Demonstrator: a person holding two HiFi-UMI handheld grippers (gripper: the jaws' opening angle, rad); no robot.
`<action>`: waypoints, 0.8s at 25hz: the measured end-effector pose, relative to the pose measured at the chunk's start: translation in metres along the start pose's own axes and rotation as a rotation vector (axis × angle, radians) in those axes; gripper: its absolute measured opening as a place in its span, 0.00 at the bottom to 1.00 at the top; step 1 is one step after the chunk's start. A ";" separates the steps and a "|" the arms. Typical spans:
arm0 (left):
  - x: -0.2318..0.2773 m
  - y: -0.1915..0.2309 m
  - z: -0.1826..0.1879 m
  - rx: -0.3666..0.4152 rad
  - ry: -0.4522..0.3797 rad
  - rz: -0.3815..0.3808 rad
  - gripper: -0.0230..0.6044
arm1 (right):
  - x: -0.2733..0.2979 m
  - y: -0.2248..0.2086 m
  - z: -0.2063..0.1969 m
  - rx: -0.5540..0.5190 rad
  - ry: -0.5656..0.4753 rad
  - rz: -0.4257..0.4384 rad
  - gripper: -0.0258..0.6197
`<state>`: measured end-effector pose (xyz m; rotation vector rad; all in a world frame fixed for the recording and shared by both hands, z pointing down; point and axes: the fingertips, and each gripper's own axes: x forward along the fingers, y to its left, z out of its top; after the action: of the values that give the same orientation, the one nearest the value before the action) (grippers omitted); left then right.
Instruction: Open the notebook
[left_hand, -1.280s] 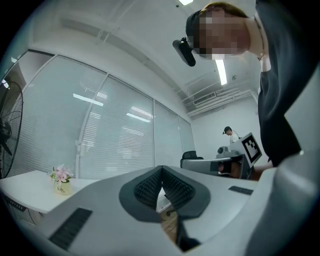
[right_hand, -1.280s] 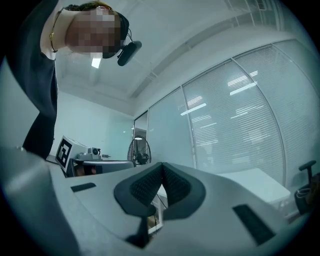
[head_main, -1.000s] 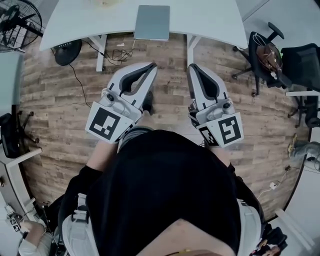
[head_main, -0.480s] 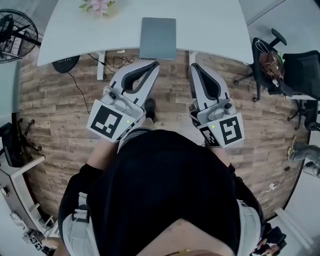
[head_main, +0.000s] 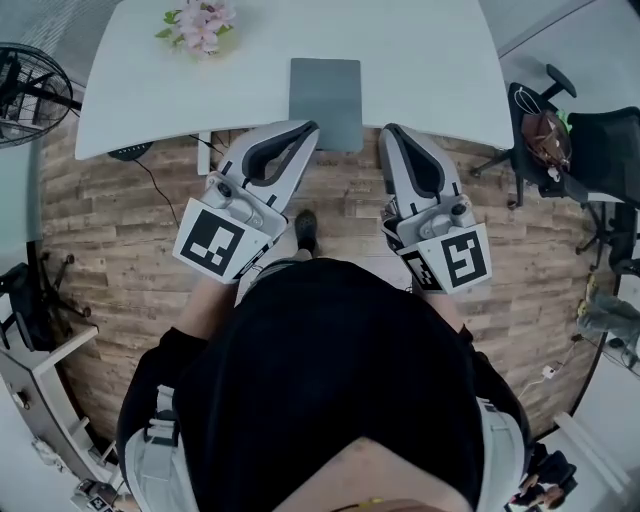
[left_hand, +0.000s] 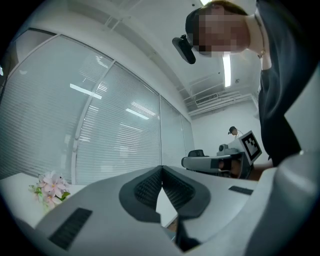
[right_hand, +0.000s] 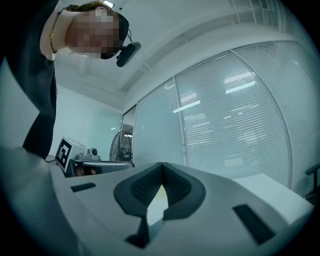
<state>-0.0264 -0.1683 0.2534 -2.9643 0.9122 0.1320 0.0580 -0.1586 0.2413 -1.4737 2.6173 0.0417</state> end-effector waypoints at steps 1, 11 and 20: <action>0.003 0.004 0.002 0.000 -0.007 -0.003 0.06 | 0.005 -0.001 0.000 0.006 -0.001 0.002 0.05; 0.027 0.037 -0.003 0.005 0.008 -0.041 0.06 | 0.040 -0.020 -0.007 0.019 -0.014 -0.019 0.04; 0.040 0.037 0.000 0.014 0.006 -0.010 0.06 | 0.043 -0.039 0.000 0.000 -0.026 0.008 0.05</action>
<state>-0.0148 -0.2213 0.2496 -2.9576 0.8956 0.1157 0.0694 -0.2159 0.2368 -1.4529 2.6034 0.0615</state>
